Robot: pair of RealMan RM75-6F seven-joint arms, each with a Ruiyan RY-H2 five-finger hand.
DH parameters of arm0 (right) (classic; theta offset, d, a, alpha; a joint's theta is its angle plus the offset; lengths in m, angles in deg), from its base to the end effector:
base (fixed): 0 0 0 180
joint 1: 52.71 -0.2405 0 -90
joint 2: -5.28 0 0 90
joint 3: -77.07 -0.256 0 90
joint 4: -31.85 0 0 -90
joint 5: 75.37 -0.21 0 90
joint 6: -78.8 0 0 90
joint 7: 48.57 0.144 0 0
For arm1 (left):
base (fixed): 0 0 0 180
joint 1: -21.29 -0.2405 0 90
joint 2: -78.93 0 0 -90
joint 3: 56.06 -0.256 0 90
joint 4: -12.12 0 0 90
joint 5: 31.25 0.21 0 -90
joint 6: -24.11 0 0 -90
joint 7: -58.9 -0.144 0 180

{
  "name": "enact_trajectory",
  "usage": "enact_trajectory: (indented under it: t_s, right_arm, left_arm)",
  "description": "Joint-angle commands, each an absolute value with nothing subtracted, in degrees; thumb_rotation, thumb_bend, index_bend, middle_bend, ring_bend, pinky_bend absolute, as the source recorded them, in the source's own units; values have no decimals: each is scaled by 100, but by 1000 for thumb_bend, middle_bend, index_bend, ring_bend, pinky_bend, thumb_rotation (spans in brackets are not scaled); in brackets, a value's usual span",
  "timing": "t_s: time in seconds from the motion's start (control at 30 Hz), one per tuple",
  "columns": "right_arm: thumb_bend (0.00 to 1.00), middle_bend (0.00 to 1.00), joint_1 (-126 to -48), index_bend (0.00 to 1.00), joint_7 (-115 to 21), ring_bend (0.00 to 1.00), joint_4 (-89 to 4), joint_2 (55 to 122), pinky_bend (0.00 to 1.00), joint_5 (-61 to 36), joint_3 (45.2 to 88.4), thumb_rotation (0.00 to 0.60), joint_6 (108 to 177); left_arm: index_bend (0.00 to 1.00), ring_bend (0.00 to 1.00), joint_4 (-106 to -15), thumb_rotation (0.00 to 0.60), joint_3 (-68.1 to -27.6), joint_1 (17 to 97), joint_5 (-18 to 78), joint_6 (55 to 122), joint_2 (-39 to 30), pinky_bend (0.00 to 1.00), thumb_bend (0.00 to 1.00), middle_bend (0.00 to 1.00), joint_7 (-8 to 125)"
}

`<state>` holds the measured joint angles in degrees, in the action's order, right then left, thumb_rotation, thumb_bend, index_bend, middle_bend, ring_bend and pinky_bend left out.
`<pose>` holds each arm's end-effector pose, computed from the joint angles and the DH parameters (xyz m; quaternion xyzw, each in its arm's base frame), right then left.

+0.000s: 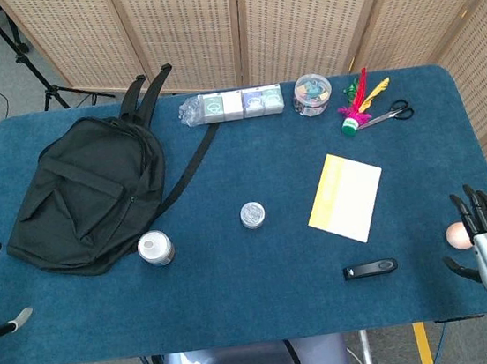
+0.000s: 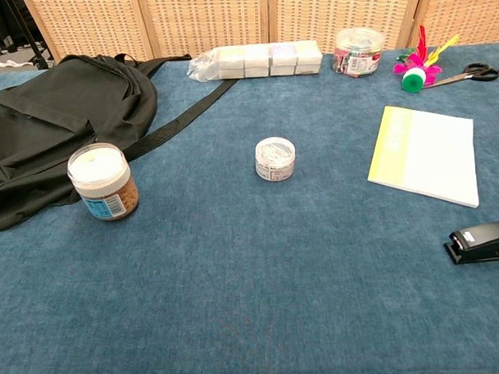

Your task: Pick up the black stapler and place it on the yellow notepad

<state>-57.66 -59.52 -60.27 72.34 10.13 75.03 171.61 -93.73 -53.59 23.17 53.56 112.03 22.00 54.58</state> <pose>-0.3022 -0.1773 0.1594 0.5908 -0.3128 0.3767 0.6413 -0.2821 0.1616 0.1838 -0.5673 -0.4051 -0.3924 0.6001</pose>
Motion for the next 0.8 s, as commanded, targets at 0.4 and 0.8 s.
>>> enact_trajectory:
  t_s: [0.4,0.8]
  right_arm:
    - [0,0,-5781,0,-5827,0,-6135,7065,0,1094,7622,600,16662]
    - [0,61,-6714,104,-5932,2,-5454,7618,26,1595,7816,600,15037]
  left_arm:
    - [0,0,-9471,600,-5430,2372,5403,11014,2285,0,0,0,5503]
    - [0,0,-9484,600,-5398,2415,5281,10929,2318,0,0,0,5518]
